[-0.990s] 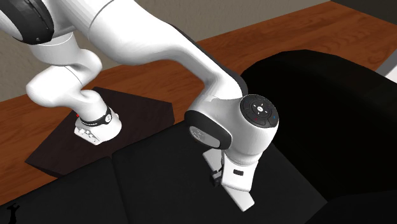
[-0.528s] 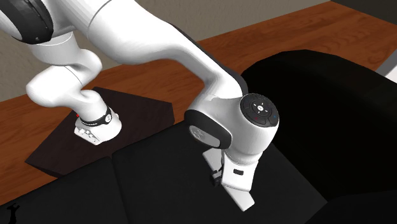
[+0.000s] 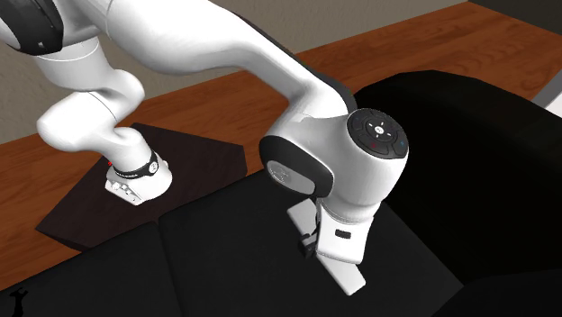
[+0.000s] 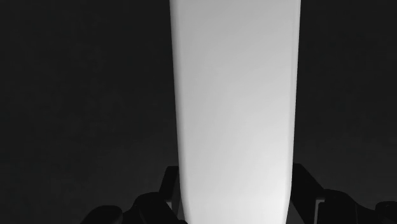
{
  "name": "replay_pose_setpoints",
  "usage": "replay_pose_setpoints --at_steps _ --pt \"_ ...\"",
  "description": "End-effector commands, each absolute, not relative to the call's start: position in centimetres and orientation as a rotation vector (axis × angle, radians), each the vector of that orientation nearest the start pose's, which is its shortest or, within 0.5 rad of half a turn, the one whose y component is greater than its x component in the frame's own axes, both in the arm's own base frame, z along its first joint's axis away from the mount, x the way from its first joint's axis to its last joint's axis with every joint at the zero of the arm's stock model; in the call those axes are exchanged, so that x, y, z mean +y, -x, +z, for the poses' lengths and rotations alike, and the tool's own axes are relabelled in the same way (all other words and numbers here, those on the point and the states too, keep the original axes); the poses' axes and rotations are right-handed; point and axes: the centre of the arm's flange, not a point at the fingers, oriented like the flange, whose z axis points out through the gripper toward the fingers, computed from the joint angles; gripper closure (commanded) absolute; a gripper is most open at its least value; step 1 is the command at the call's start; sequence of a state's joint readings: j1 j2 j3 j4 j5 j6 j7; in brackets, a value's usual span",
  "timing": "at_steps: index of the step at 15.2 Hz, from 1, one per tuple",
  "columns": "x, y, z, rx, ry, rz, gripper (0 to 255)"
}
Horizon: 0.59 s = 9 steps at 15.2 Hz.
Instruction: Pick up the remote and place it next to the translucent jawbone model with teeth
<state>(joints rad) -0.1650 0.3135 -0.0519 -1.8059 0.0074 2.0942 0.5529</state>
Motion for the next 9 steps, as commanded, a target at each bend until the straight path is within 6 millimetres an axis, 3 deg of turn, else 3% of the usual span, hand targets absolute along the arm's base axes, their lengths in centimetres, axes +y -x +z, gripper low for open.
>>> replay_pose_setpoints --at_steps 1,9 --pt "-13.2 -61.7 38.0 1.187 2.923 0.036 255" --pt "-13.2 -61.7 42.2 1.187 2.923 0.036 255"
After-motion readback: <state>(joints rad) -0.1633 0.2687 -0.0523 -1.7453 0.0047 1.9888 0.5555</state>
